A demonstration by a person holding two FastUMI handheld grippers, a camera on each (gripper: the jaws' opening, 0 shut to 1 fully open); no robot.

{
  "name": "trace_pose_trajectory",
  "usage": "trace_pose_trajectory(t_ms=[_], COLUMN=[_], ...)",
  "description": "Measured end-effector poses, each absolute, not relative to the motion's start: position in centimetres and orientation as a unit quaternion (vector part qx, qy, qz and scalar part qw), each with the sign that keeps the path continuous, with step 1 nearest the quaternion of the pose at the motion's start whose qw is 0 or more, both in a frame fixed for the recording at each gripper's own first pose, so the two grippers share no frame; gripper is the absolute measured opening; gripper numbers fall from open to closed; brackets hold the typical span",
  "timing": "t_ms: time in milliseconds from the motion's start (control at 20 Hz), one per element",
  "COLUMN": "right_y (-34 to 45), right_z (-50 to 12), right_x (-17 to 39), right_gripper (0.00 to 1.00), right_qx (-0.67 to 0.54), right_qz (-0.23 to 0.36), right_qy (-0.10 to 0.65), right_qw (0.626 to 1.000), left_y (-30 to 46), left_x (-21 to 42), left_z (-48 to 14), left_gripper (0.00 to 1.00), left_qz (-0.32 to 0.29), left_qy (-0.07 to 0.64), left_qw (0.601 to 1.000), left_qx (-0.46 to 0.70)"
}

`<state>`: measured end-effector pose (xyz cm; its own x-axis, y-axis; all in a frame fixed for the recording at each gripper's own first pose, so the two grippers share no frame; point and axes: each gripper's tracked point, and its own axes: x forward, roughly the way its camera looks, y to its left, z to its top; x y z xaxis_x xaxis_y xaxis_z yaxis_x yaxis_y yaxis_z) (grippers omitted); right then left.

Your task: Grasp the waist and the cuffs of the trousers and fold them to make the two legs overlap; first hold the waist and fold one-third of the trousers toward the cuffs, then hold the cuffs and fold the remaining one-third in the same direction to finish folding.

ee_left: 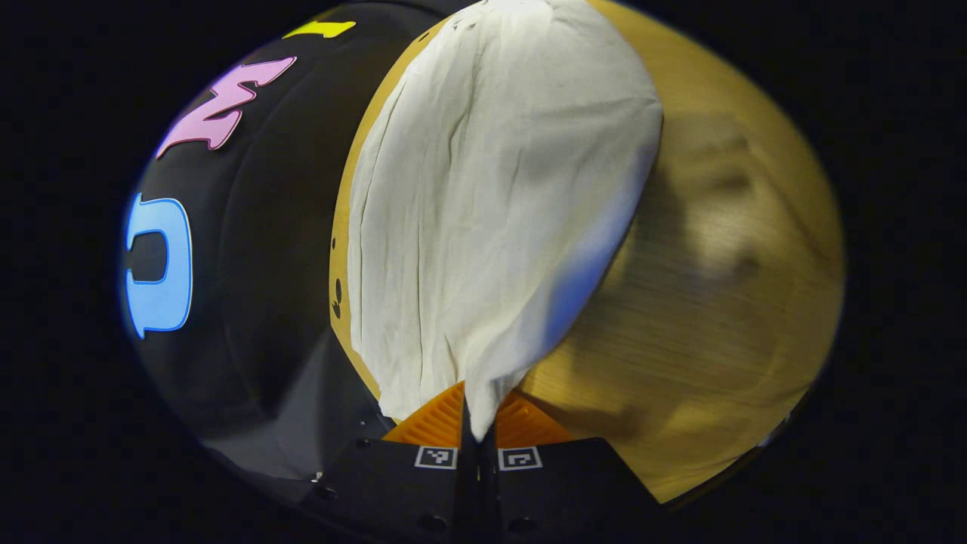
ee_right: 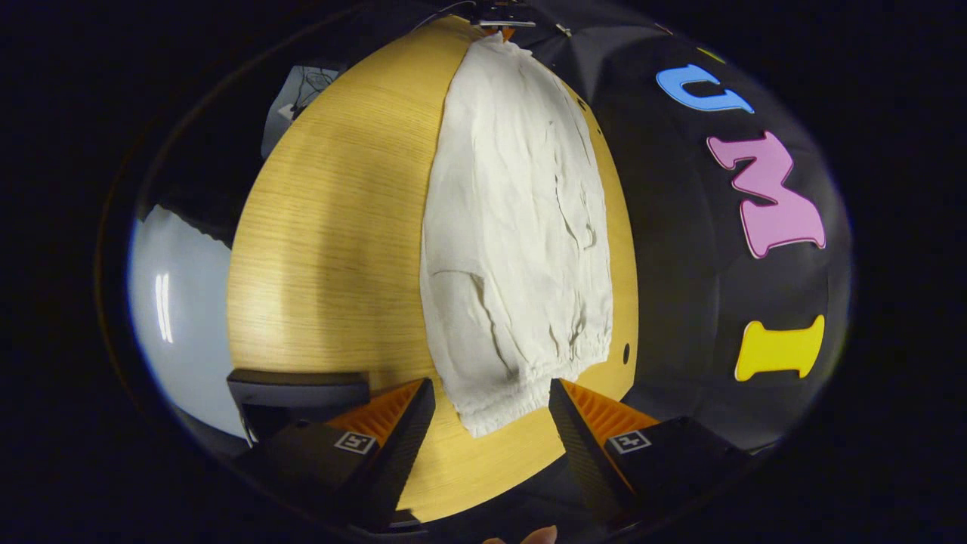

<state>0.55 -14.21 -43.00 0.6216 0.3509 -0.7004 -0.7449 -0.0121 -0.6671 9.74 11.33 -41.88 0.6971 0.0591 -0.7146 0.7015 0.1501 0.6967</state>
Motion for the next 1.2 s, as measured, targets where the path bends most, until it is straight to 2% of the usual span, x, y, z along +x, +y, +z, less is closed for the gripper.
trace_pose_trajectory(t_ms=[150, 250, 450, 550, 650, 750, 850, 1200], right_y=[-13.4, -13.0, -11.7, -12.0, -11.7, -11.8, -12.1, -12.6], right_z=[-43.7, -43.5, -44.5, -46.4, -46.7, -46.4, -46.3, -43.6], right_x=[2.5, 4.1, 7.5, 7.7, 7.5, 6.1, 5.0, -0.4], right_gripper=[0.95, 0.77, 0.76, 0.52, 0.21, 0.12, 0.11, 0.11], right_qx=[-0.615, -0.63, -0.632, -0.611, -0.604, -0.575, -0.542, -0.513], right_qz=[0.377, 0.345, 0.33, 0.343, 0.343, 0.355, 0.364, 0.406], right_qy=[0.142, 0.124, 0.132, 0.179, 0.198, 0.23, 0.264, 0.283], right_qw=[0.678, 0.684, 0.688, 0.69, 0.692, 0.7, 0.71, 0.701], left_y=[11.2, 11.2, 11.3, 11.3, 11.2, 11.2, 11.3, 12.4], left_x=[9.7, 9.7, 9.5, 9.4, 9.4, 9.4, 8.9, 4.9], left_z=[-41.9, -42.0, -42.0, -41.9, -42.0, -41.9, -41.8, -41.0], left_gripper=[0.05, 0.05, 0.05, 0.05, 0.05, 0.06, 0.06, 0.05], left_qz=[-0.226, -0.225, -0.228, -0.227, -0.226, -0.227, -0.226, -0.223], left_qy=[0.315, 0.316, 0.318, 0.318, 0.319, 0.322, 0.327, 0.342], left_qw=[0.693, 0.692, 0.688, 0.69, 0.693, 0.701, 0.715, 0.735], left_qx=[0.608, 0.609, 0.611, 0.609, 0.606, 0.594, 0.575, 0.542])
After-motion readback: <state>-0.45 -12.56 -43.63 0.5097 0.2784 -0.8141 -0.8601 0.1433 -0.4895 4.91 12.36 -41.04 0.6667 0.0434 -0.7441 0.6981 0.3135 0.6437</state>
